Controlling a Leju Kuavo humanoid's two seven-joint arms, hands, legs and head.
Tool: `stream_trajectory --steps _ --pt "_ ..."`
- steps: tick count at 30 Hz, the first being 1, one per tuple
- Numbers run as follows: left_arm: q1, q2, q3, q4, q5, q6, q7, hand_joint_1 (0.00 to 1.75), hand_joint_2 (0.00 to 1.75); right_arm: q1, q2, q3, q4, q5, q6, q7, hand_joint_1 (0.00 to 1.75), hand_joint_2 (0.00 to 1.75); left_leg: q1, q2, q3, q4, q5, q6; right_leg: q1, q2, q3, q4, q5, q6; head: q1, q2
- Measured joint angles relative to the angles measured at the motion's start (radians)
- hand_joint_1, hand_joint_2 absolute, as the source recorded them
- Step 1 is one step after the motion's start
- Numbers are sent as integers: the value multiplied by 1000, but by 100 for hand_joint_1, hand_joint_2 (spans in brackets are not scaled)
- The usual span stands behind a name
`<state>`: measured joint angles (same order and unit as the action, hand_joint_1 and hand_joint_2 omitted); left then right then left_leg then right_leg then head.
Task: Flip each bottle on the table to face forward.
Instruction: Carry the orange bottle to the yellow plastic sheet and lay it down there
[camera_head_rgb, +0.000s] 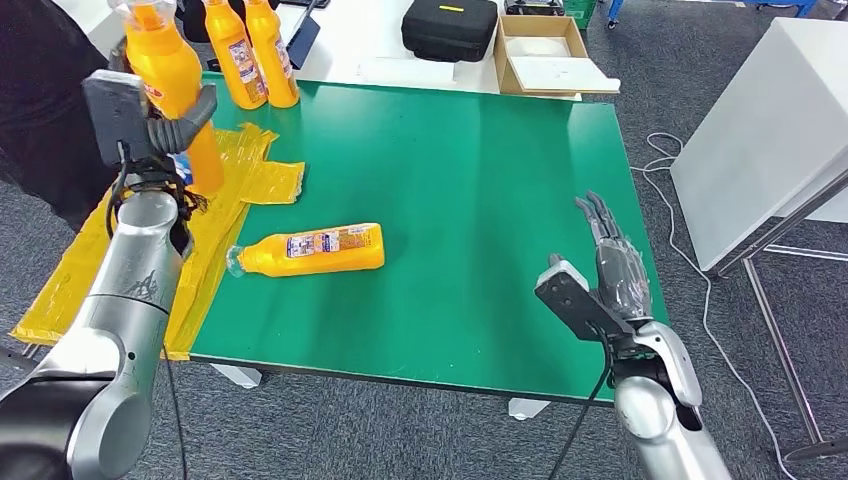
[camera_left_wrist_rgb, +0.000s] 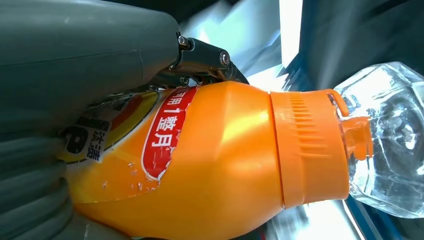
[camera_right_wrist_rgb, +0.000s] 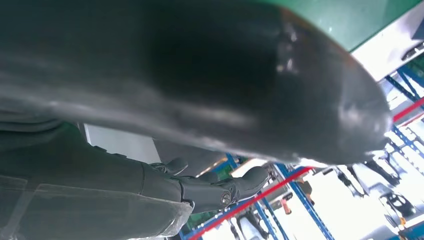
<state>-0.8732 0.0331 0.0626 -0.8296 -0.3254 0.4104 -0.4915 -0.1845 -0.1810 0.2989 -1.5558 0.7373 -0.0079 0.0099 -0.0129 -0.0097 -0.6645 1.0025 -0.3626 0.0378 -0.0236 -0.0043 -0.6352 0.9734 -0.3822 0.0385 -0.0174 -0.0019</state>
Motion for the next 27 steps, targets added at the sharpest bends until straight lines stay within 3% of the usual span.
stream_trajectory --steps 3,8,11,18,22,27 --pt "1 3 -53 -25 -258 151 2 175 175 28 -14 -2 -20 -17 4 -8 0 0 -1 0 0 0 0 0 -1 0 0 0 0 0 0 0" --pt "7 1 -87 -27 -348 208 -9 175 175 40 -29 -1 -28 -27 6 -14 0 0 -1 1 0 0 -1 0 -1 2 -1 0 1 1 0 0" --pt "8 2 -93 -11 -524 262 -14 175 175 28 -43 4 -23 -63 16 -34 0 0 -1 2 0 0 0 1 -1 2 -1 0 2 2 0 0" --pt "40 -16 26 33 -1003 283 -55 175 175 -43 -76 54 18 -124 28 -65 0 0 -1 3 0 0 1 1 -1 3 -1 0 2 2 0 0" --pt "75 -26 29 34 -1206 284 77 175 175 -80 -85 92 32 -142 34 -51 0 0 -1 2 0 0 1 1 -1 2 -1 0 2 2 0 0" --pt "106 -3 -173 58 -1241 285 354 175 175 -94 -86 133 37 -131 40 -40 0 0 -1 0 -1 0 1 1 -2 1 -1 0 2 2 0 0"
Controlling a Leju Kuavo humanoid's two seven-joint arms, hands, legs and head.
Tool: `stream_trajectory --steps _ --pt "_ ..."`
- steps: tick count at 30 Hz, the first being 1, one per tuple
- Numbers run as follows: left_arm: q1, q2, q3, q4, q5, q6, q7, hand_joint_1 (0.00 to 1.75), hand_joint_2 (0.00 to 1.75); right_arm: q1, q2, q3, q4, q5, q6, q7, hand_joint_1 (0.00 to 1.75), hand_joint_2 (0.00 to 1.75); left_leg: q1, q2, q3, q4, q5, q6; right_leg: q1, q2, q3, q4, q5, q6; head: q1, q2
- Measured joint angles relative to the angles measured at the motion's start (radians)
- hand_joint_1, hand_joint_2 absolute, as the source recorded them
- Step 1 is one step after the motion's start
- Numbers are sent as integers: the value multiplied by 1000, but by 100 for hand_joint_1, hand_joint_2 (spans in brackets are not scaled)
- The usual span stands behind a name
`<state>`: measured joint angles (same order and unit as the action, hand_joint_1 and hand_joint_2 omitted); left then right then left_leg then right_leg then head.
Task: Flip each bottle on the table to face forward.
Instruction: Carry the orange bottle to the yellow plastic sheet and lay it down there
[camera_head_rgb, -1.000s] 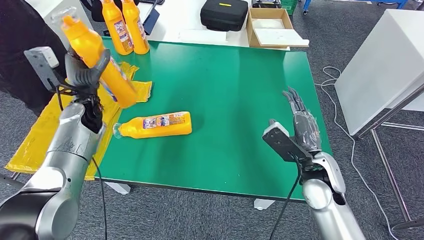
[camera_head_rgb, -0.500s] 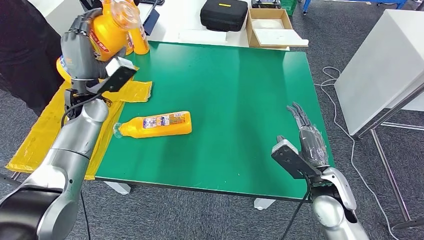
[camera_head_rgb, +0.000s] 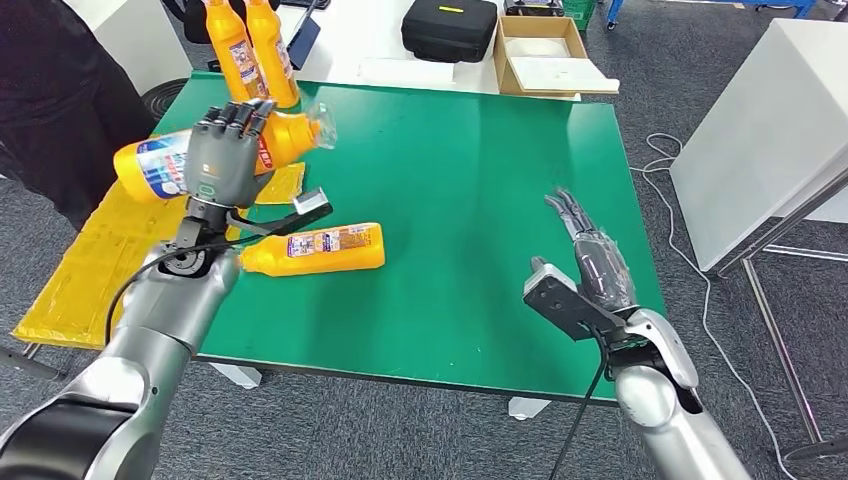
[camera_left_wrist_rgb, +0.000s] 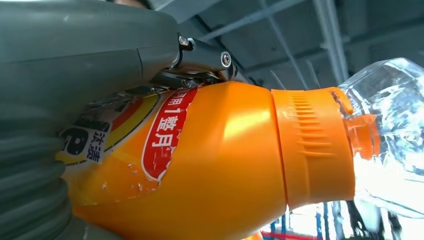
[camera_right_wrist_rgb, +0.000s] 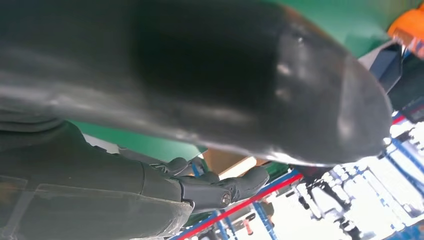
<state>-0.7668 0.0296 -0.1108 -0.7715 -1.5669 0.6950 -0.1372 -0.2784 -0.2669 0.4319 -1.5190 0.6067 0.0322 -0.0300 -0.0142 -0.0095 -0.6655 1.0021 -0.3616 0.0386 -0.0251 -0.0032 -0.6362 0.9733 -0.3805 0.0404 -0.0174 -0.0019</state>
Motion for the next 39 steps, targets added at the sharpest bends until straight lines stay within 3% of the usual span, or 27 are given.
stream_trajectory --steps 6,12,31,39 --pt "13 33 -234 71 -4 0 140 175 175 -14 7 46 1 19 7 11 0 0 0 0 0 0 0 0 0 0 0 0 0 0 0 0" --pt "24 52 -355 127 14 -6 194 175 175 -24 13 75 2 37 18 20 0 0 0 0 0 0 0 0 0 0 0 0 0 0 0 0" --pt "21 54 -547 314 -2 1 299 175 175 -43 26 108 2 39 64 23 0 0 0 0 0 0 0 0 0 0 0 0 0 0 0 0" --pt "4 79 -553 373 -2 1 379 175 175 -25 11 122 -4 45 72 21 0 0 0 1 0 0 0 0 0 1 0 0 0 0 0 0"
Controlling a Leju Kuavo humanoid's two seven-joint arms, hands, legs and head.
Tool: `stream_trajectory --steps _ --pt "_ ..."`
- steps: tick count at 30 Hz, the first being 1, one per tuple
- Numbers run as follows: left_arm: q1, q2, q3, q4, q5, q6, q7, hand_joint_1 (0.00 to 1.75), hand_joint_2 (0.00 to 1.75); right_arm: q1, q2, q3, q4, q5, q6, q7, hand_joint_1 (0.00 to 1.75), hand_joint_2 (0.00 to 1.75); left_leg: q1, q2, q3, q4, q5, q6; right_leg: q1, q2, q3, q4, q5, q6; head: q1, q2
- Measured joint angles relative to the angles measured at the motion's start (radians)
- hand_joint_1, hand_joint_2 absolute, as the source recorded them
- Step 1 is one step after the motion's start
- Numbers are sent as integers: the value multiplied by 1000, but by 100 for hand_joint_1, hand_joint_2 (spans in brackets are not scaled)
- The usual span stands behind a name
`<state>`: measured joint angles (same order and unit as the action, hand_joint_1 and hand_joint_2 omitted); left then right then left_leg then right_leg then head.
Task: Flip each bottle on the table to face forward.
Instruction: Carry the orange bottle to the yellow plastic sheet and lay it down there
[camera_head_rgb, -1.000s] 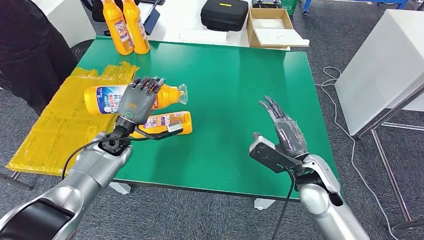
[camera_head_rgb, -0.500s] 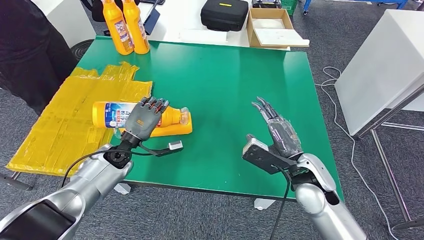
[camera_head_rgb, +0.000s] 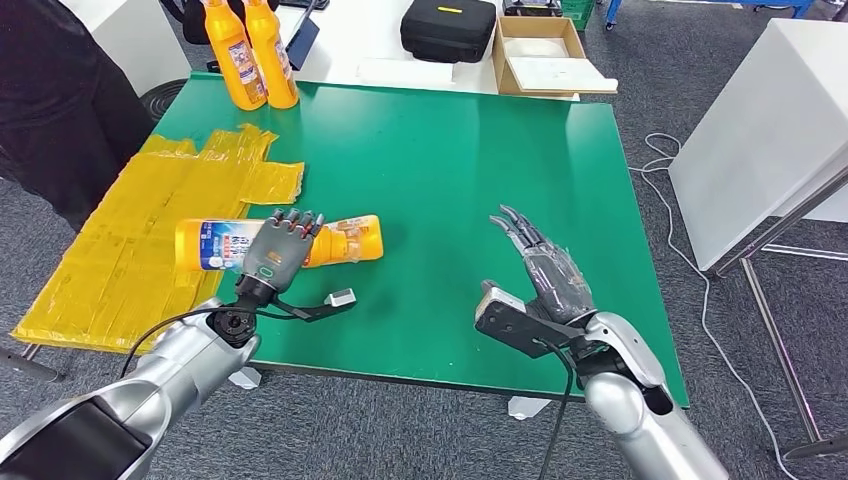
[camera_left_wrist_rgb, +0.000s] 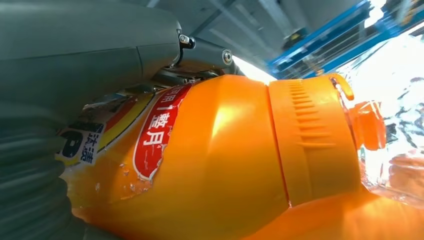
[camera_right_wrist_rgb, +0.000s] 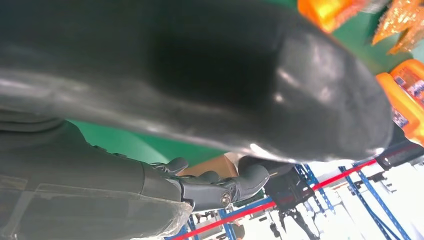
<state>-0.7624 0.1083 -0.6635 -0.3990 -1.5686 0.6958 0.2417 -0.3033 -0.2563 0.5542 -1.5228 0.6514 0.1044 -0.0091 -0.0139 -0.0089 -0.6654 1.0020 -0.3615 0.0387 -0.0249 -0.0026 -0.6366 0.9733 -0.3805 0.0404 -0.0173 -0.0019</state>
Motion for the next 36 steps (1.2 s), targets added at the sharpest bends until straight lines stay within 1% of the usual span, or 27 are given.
stream_trajectory --steps 4,7,9,13,16,21,26,27,28,30,31,32,36 --pt "-10 41 40 5 2 1 29 175 175 28 -4 2 -12 28 -1 -2 0 0 0 0 0 0 0 0 0 0 0 0 0 0 0 0" --pt "-15 63 75 -3 2 2 29 175 175 43 -1 4 -19 44 -1 3 0 0 1 0 0 0 0 0 0 0 -1 0 0 0 0 0" --pt "-17 73 124 -27 4 2 5 175 175 50 0 4 -20 50 -1 5 0 0 1 0 0 0 0 0 1 0 -1 0 0 0 0 0" --pt "-33 85 256 -73 6 2 -59 175 175 58 6 3 -20 53 -1 5 0 0 1 1 0 0 0 0 0 0 -1 0 0 0 0 0" --pt "-54 95 336 -87 6 2 -86 175 175 64 9 3 -20 54 -1 5 0 0 0 2 0 0 0 0 0 1 -1 0 0 0 0 0" --pt "-61 106 422 -105 5 2 -116 175 175 64 17 3 -20 54 0 -1 0 0 1 2 0 0 0 0 0 1 -1 0 0 0 0 0" --pt "-57 113 479 -117 2 2 -157 175 175 36 35 6 -6 52 8 -17 0 0 1 2 0 0 0 0 0 1 -1 0 0 0 0 0" --pt "-55 113 487 -119 2 2 -164 171 175 28 39 8 -1 51 9 -19 0 0 1 2 0 0 0 0 0 1 -1 0 0 -1 0 0" --pt "-53 113 493 -120 1 2 -168 136 175 23 42 9 3 51 10 -20 0 0 1 1 0 0 0 0 0 1 -1 0 0 -1 0 0" --pt "-48 113 500 -122 0 2 -171 48 175 14 48 13 10 50 11 -22 0 0 1 1 0 0 0 0 0 1 -1 0 0 -1 0 0" --pt "-46 113 502 -122 0 2 -170 9 175 12 51 14 12 51 11 -21 0 0 1 1 0 0 0 0 0 1 -1 0 0 -1 0 0" --pt "-44 113 502 -122 -1 2 -166 0 175 10 54 15 13 51 11 -20 0 0 1 1 0 0 0 0 0 1 -1 0 0 -1 0 0" --pt "-45 112 485 -108 -1 2 -145 0 175 8 70 18 14 61 11 -6 0 0 0 1 0 0 0 0 0 1 -1 0 0 -1 0 0"
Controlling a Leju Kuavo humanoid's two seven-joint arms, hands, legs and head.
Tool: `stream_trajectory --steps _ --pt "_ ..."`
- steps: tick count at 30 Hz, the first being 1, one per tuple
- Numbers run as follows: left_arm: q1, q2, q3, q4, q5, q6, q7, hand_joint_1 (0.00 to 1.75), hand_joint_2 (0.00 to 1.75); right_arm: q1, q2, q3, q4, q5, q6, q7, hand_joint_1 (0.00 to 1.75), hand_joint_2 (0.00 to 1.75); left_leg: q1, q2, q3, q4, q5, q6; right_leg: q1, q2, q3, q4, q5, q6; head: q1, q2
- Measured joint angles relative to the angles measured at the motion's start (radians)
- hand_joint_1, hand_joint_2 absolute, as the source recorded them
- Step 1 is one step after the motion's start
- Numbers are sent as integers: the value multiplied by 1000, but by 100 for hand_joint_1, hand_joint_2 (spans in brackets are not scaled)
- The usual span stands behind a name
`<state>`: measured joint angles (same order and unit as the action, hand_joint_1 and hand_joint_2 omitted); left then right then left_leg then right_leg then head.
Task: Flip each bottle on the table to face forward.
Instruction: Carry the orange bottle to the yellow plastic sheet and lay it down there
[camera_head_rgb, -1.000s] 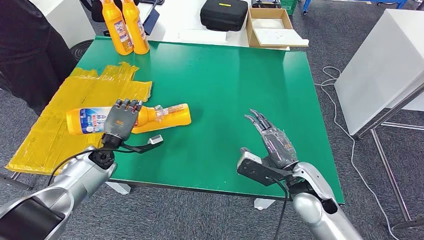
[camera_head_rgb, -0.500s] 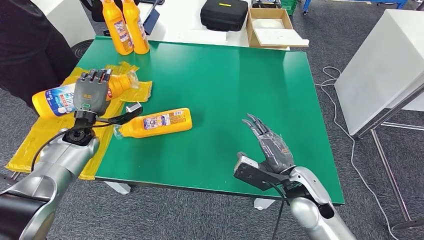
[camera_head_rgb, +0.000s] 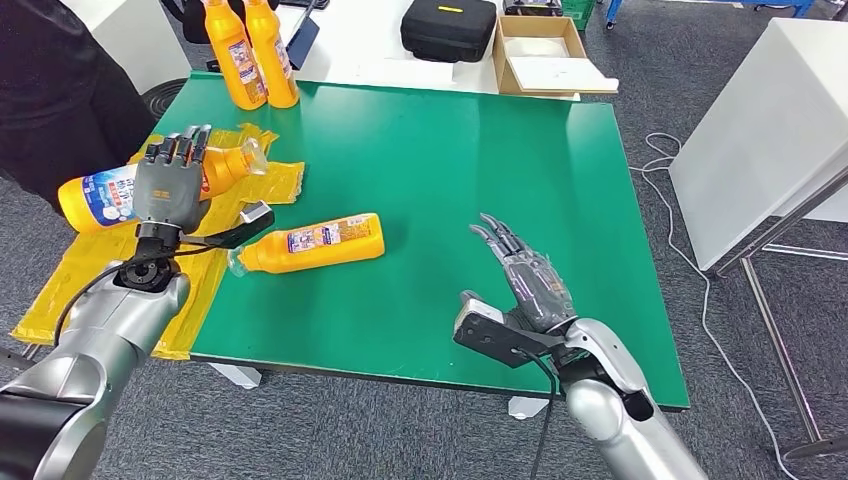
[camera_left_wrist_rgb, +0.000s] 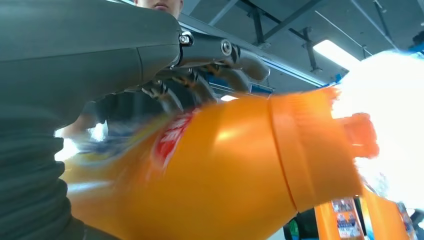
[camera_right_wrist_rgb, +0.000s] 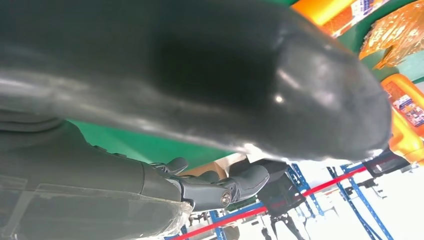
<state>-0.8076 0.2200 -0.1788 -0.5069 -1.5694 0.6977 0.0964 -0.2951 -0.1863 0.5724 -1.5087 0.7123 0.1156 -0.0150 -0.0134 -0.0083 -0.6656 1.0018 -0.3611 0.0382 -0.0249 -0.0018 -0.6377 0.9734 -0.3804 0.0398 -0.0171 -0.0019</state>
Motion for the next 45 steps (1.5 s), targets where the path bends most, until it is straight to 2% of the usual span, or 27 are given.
stream_trajectory --steps 11,15,20,23,29,33,34,37,41,43,45 --pt "-6 -4 -83 51 -1 0 15 0 175 -2 27 0 7 16 2 2 0 0 0 0 0 0 0 0 0 0 0 0 0 0 0 0" --pt "-8 -4 -101 66 -1 0 14 0 0 -5 33 0 13 21 5 -6 0 0 0 0 0 0 0 0 0 0 0 0 0 0 0 0" --pt "-8 -2 -98 71 4 0 -8 0 0 -18 40 0 31 22 7 -19 0 0 0 0 0 0 0 0 0 0 0 0 0 0 0 0" --pt "4 -2 -57 41 31 0 -60 0 0 -23 45 1 41 21 7 -20 0 0 0 0 0 0 0 0 0 0 0 0 0 0 0 0" --pt "31 -24 189 -102 171 0 -290 0 0 -24 44 6 59 13 6 -23 0 0 0 1 0 0 0 0 0 1 -1 0 0 0 0 0" --pt "25 -65 387 -153 358 0 -539 0 0 -31 44 7 72 9 6 -25 0 0 0 2 0 0 0 0 0 0 -1 0 0 0 0 0" --pt "23 -77 438 -161 383 0 -573 0 0 -33 44 8 75 9 6 -25 0 0 0 2 0 0 0 0 0 1 -1 0 0 0 0 0" --pt "19 -98 535 -174 400 0 -595 0 0 -35 44 8 82 8 6 -25 0 0 0 2 0 0 0 0 0 1 -1 0 0 0 0 0" --pt "19 -113 595 -181 403 0 -600 0 0 -36 44 8 88 8 6 -25 0 0 0 2 0 0 0 0 0 1 0 0 0 -1 0 0" --pt "14 -117 615 -178 442 -3 -632 0 0 -38 44 8 91 9 4 -25 0 87 0 2 0 0 0 0 0 1 0 0 1 -1 0 0" --pt "-8 -121 646 -157 591 -37 -713 0 0 -43 45 9 97 14 -1 -24 0 175 0 2 0 0 0 0 0 1 -1 0 1 -1 0 0"
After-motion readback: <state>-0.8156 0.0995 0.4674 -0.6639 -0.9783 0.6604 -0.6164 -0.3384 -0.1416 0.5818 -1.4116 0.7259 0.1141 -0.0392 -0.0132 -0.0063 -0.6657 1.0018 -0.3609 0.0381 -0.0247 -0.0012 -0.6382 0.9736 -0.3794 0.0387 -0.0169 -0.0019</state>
